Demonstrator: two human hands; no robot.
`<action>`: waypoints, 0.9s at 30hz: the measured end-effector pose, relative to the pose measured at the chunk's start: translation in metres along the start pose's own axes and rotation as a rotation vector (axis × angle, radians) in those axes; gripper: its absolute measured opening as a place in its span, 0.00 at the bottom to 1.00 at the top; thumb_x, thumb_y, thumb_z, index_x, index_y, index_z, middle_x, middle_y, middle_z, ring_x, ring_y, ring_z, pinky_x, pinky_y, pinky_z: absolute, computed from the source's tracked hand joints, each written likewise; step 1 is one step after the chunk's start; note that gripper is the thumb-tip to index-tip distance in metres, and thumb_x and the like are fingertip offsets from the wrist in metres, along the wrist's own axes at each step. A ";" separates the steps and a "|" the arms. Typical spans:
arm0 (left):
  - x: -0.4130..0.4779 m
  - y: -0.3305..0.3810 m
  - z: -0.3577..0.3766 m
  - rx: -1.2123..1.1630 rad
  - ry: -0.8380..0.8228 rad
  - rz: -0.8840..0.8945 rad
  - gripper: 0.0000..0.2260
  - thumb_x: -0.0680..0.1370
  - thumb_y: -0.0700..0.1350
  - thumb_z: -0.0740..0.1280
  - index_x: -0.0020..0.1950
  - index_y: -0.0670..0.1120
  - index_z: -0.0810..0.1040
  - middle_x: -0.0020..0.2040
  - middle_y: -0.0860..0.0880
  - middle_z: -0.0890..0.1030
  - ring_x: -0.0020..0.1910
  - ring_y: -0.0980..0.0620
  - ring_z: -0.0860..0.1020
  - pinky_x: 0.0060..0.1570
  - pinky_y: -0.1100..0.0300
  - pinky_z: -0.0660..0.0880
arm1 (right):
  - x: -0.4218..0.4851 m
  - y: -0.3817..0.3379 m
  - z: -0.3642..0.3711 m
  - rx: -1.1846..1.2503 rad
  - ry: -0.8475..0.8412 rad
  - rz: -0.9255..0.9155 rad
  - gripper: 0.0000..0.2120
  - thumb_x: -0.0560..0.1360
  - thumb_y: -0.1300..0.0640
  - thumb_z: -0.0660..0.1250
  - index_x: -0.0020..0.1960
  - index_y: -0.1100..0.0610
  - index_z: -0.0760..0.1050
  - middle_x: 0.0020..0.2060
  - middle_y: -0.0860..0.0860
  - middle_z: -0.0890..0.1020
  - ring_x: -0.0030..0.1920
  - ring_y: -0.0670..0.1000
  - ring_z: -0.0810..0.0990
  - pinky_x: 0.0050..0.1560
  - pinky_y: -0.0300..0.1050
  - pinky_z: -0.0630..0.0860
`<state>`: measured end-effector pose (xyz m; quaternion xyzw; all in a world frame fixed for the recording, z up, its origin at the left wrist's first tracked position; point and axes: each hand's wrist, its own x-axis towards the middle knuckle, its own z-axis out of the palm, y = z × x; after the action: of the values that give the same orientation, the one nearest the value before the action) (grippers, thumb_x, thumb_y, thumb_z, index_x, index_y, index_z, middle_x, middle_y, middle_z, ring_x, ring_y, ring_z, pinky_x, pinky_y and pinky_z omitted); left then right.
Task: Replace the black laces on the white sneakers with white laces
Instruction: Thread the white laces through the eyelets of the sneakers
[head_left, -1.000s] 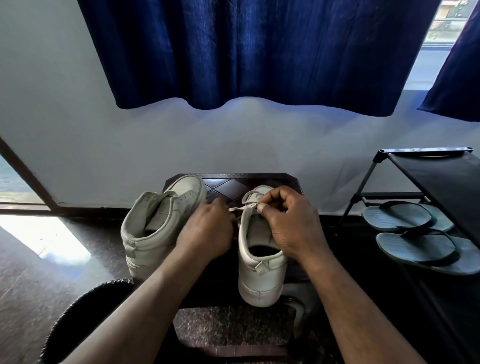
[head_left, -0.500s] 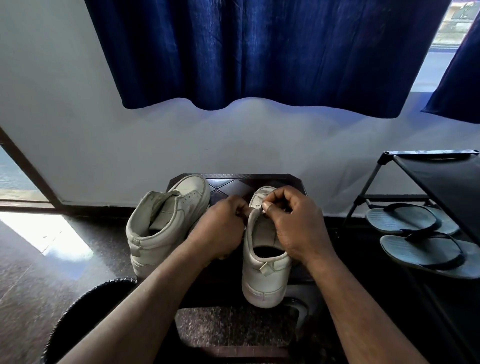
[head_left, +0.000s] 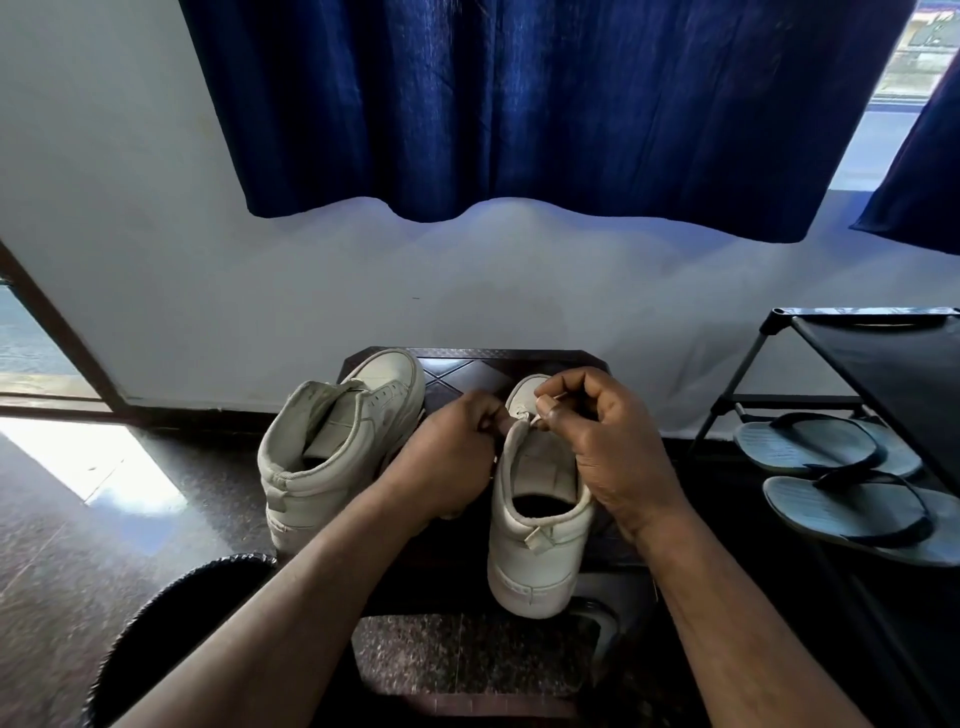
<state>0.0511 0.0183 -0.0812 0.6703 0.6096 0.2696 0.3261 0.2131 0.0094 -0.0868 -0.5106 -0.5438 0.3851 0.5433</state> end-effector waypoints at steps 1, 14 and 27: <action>0.001 -0.001 -0.001 0.059 0.006 0.009 0.08 0.79 0.41 0.63 0.47 0.54 0.77 0.45 0.54 0.82 0.45 0.52 0.80 0.41 0.58 0.74 | 0.000 -0.001 -0.001 0.014 -0.008 0.010 0.11 0.76 0.66 0.73 0.43 0.50 0.82 0.37 0.48 0.85 0.41 0.52 0.84 0.51 0.47 0.80; 0.000 -0.004 -0.006 -0.037 0.012 0.054 0.11 0.78 0.37 0.63 0.47 0.53 0.79 0.44 0.54 0.84 0.38 0.59 0.78 0.43 0.59 0.75 | 0.005 -0.015 -0.018 0.301 0.054 -0.011 0.06 0.79 0.68 0.67 0.48 0.60 0.81 0.35 0.53 0.81 0.30 0.40 0.74 0.33 0.30 0.69; 0.003 -0.013 -0.007 0.196 0.037 -0.009 0.09 0.78 0.40 0.63 0.48 0.52 0.79 0.49 0.52 0.84 0.50 0.49 0.80 0.44 0.59 0.68 | 0.009 -0.016 -0.027 0.573 0.047 0.001 0.05 0.74 0.63 0.68 0.48 0.57 0.81 0.37 0.52 0.83 0.40 0.46 0.80 0.38 0.40 0.65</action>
<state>0.0375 0.0230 -0.0867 0.6913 0.6419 0.2195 0.2488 0.2381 0.0117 -0.0665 -0.3454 -0.3996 0.5114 0.6778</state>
